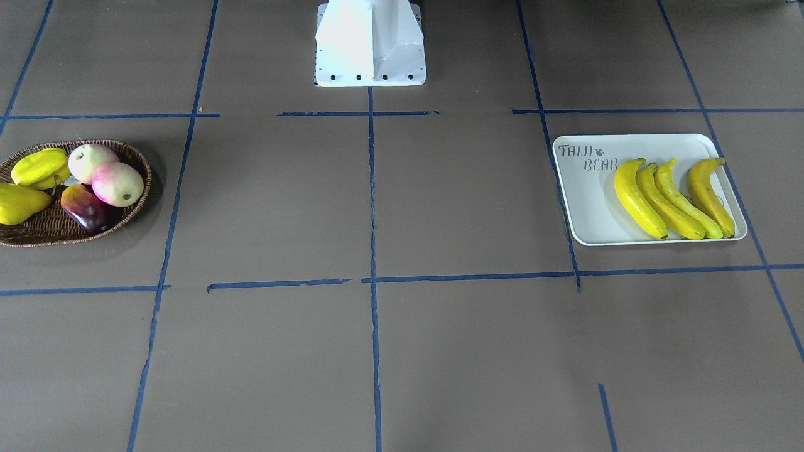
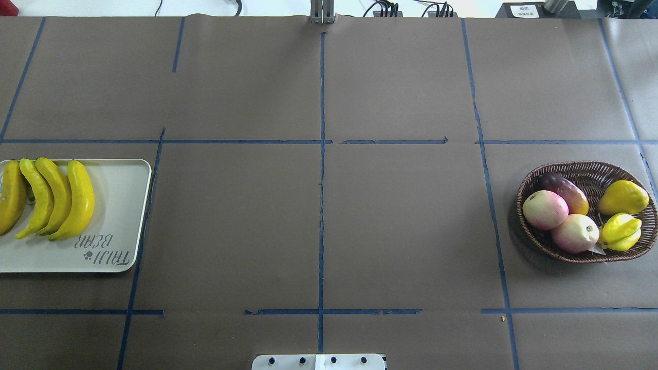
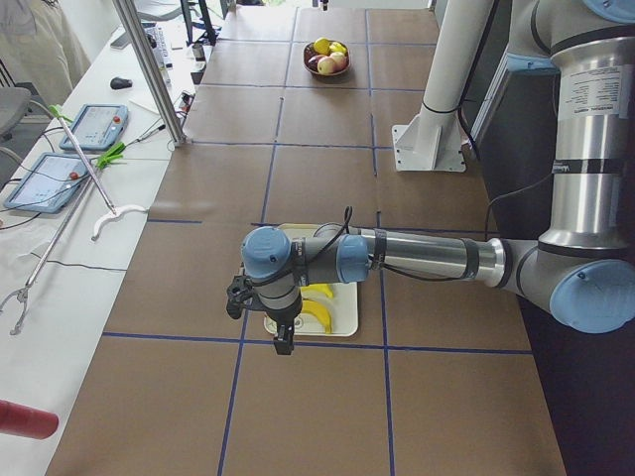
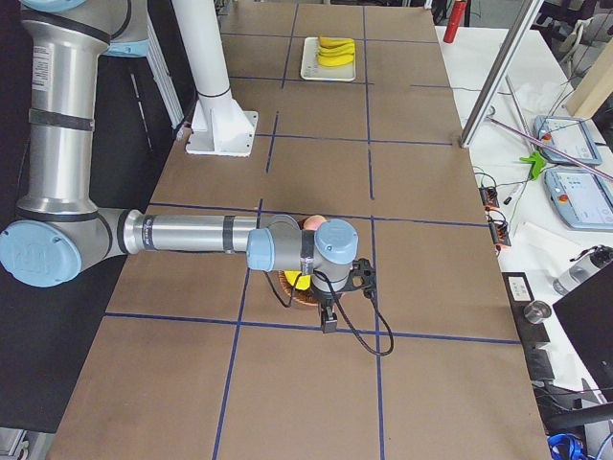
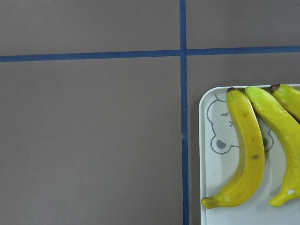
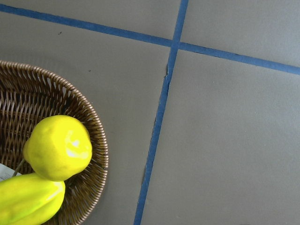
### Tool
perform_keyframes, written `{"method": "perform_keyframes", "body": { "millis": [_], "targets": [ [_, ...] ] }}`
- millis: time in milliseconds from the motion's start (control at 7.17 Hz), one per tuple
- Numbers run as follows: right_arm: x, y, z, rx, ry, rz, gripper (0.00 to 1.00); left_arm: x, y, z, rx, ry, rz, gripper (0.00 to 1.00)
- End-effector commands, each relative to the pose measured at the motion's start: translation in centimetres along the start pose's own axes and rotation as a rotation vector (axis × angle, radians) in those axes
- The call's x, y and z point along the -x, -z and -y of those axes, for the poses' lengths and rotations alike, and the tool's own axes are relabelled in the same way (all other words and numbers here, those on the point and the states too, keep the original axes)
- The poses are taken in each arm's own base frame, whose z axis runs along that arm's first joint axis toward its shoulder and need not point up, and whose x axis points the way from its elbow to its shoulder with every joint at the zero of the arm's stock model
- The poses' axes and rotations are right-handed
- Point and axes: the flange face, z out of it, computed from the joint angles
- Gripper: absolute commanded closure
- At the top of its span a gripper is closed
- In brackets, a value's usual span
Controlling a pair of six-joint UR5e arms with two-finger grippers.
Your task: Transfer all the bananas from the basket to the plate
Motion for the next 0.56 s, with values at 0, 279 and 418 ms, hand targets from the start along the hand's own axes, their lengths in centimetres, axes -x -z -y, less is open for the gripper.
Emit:
{"method": "perform_keyframes", "body": {
  "millis": [0, 279, 418],
  "targets": [
    [0.2, 0.1, 0.0, -0.003, -0.001, 0.004, 0.00, -0.2, 0.0, -0.3, 0.001, -0.006, 0.007, 0.00],
    [0.1, 0.0, 0.0, -0.001, -0.003, 0.004, 0.00, 0.3, -0.8, -1.3, 0.016, 0.009, 0.004, 0.00],
    [-0.1, -0.1, 0.0, 0.002, -0.003, 0.005, 0.00, 0.5, -1.0, -1.9, 0.020, 0.011, 0.002, 0.00]
  ]
}}
